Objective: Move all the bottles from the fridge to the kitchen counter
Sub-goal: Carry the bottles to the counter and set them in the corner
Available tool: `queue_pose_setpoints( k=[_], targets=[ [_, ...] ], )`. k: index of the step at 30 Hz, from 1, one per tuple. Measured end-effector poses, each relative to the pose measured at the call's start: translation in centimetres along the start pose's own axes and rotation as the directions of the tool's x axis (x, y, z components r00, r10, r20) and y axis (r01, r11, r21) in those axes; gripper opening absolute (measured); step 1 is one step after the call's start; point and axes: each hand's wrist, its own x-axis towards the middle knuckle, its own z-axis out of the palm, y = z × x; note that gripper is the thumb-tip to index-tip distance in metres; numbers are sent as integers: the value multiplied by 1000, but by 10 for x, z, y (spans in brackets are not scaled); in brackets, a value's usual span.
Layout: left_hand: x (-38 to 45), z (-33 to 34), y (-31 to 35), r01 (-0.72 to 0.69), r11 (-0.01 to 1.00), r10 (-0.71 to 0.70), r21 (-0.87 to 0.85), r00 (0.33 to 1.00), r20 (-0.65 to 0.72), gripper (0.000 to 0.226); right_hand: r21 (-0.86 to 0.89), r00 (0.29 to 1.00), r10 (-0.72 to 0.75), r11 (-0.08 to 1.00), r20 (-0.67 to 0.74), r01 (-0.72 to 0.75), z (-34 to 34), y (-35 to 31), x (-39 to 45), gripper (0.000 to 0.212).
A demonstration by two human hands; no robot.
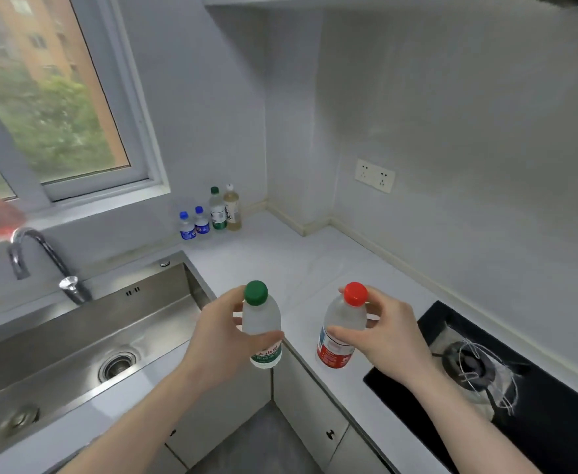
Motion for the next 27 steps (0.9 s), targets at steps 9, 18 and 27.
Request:
queue_pose_setpoints(
  k=[9, 18, 27],
  targets=[
    [82, 1, -32, 95, 994, -87, 56, 987, -132, 59, 0, 988, -87, 996, 129, 88, 16, 16, 127, 50],
    [170, -11, -83, 192, 977, -179, 98, 976, -126, 61, -11, 980, -64, 998, 187, 67, 57, 32, 228, 49],
    [289, -25, -156, 173, 969, -171, 175, 985, -28, 73, -73, 992, 29, 997, 126, -20, 114, 44, 332, 47]
  ],
)
